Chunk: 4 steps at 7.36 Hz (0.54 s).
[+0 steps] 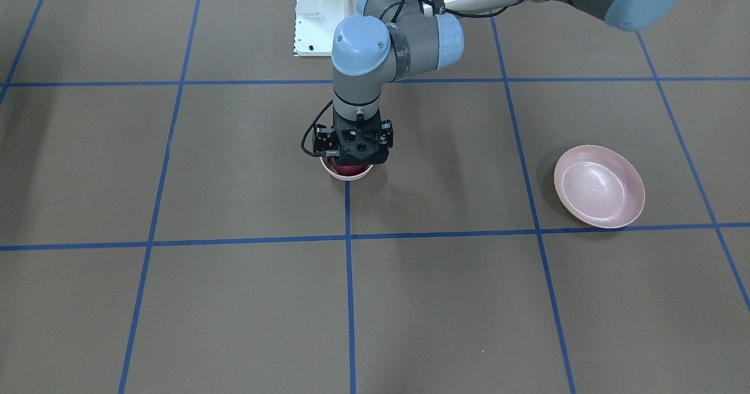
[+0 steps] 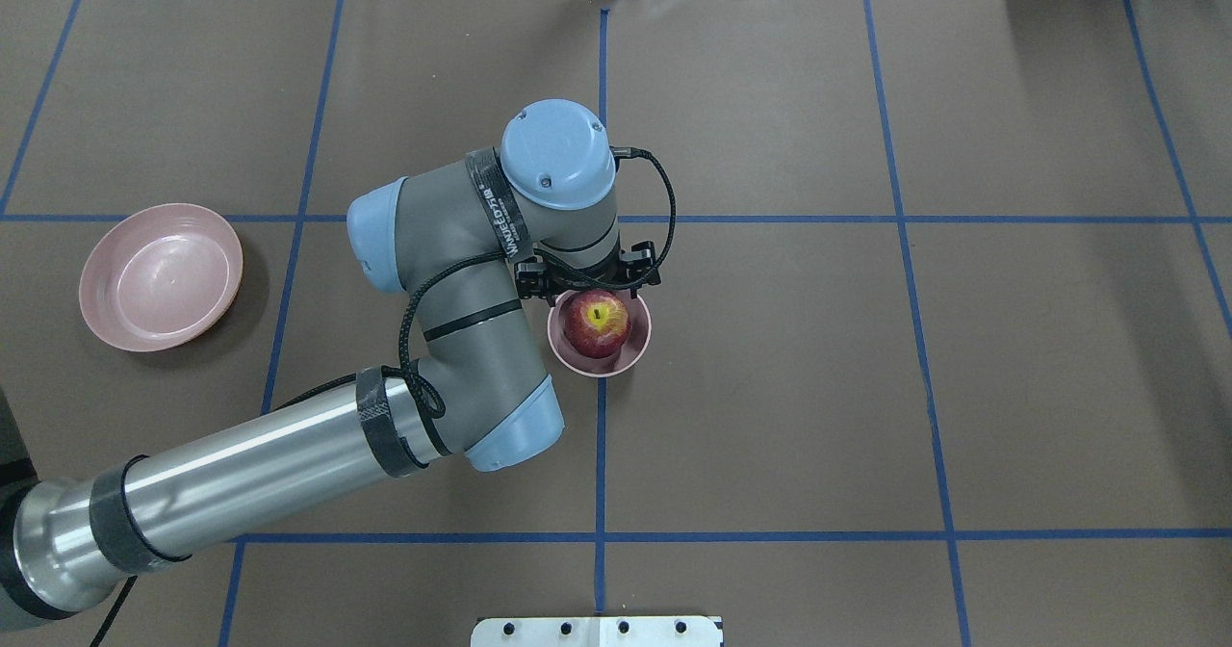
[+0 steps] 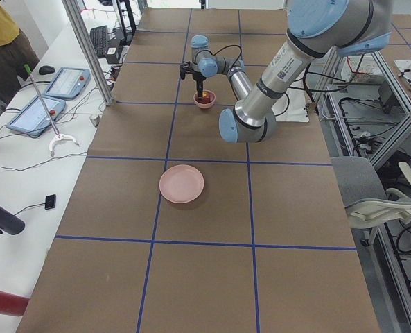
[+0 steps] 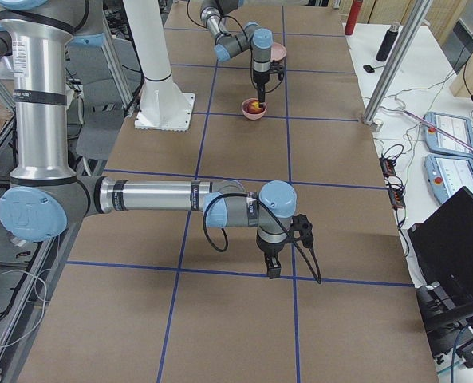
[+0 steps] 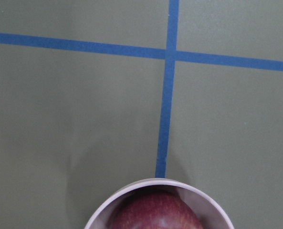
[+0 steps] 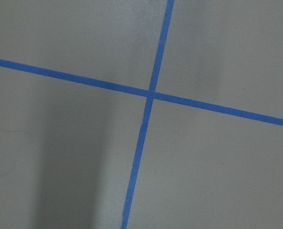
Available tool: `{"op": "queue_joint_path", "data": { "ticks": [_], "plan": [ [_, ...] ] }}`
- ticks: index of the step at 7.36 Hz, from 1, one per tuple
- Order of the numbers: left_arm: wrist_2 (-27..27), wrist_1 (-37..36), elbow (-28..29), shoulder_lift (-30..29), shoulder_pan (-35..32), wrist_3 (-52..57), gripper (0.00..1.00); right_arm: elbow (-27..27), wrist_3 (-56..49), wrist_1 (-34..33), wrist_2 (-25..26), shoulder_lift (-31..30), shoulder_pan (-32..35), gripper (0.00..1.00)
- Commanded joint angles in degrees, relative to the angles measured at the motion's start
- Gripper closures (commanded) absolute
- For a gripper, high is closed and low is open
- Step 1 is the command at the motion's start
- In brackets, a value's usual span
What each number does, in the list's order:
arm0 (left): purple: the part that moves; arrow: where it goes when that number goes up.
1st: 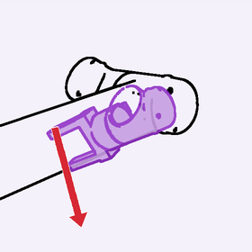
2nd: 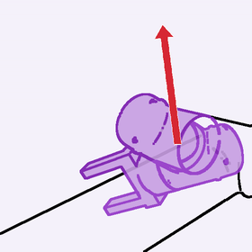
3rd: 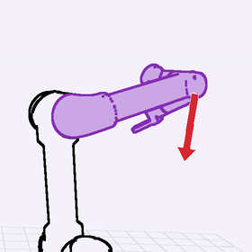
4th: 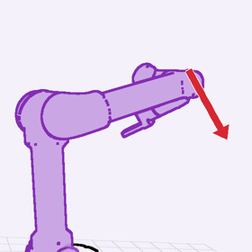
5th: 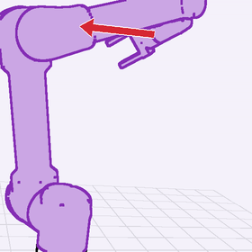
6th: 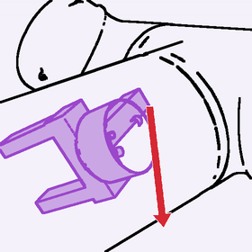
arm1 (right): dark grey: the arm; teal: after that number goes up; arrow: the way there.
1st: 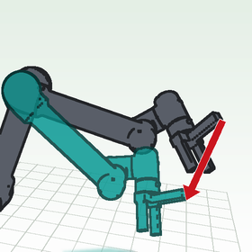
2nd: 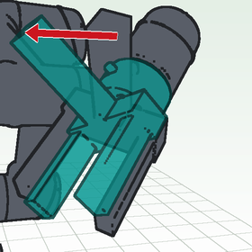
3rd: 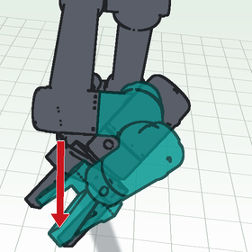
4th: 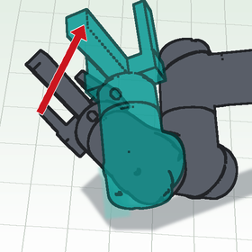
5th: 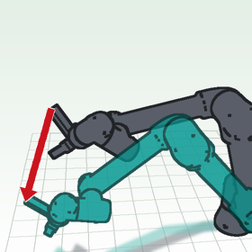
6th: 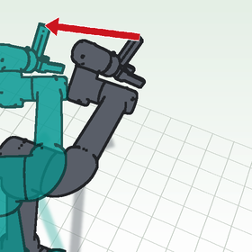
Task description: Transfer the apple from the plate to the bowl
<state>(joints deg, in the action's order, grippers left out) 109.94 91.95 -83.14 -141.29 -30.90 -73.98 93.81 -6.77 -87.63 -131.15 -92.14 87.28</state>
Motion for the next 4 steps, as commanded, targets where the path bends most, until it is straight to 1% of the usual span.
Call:
{"op": "queue_joint_path", "data": {
  "ticks": [1,2,3,4],
  "plan": [
    [0.45,-0.72,-9.26,7.9,-2.31,4.42,0.02,0.05,-0.09,-0.26,-0.07,0.29,0.0,0.0],
    [0.98,-3.42,-16.45,14.23,-4.67,10.38,0.02,0.05,0.0,-0.17,-0.07,-0.14,0.0,0.0],
    [4.98,-8.06,-19.83,16.72,-8.96,17.22,0.02,-0.64,1.48,-0.61,0.19,-0.23,0.0,0.0],
    [8.33,-9.93,-21.78,20.32,-13.79,24.34,0.02,-0.82,1.76,-0.61,0.28,-0.23,0.09,0.0]
  ]
}}
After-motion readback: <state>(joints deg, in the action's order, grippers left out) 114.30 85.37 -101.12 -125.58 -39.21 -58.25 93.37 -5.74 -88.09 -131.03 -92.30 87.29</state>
